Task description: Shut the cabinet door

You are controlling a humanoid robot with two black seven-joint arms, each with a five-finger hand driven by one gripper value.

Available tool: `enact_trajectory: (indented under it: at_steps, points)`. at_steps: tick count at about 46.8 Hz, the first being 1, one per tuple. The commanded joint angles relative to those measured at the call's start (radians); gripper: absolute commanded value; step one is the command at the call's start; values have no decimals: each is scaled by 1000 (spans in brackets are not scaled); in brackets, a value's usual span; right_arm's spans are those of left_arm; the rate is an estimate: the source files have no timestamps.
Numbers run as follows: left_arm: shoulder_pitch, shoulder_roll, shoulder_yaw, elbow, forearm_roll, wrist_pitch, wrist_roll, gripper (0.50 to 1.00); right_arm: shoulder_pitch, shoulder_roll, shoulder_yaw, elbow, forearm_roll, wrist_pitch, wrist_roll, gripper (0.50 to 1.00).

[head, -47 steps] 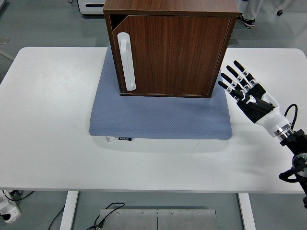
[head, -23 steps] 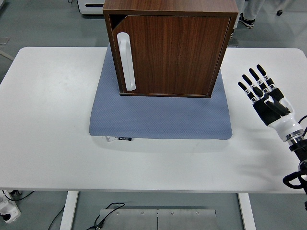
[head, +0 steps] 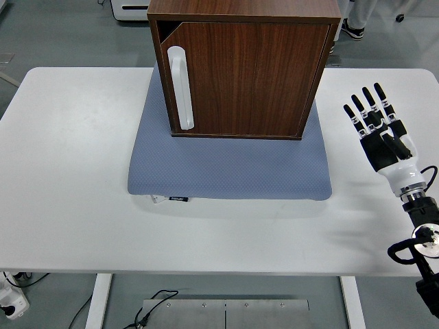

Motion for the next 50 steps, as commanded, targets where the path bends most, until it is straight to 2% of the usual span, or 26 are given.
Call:
enact_trajectory:
  at_steps: [1, 9, 19, 35, 50]
  points:
    - [0, 0, 0, 0, 0, 0, 0, 1000, 14, 22, 15, -30, -2, 0, 4, 1000]
    - [0, 0, 0, 0, 0, 0, 0, 1000, 45, 56, 64, -83, 0, 0, 16, 1000]
    - [-2, 0, 0, 0, 0, 0, 0, 1000, 88, 98, 62, -156, 0, 0, 16, 1000]
    - [0, 0, 0, 0, 0, 0, 0, 1000, 137, 99, 48, -216, -2, 0, 9, 1000]
    - [0, 0, 0, 0, 0, 0, 0, 1000, 197, 101, 13, -250, -2, -32, 7, 1000]
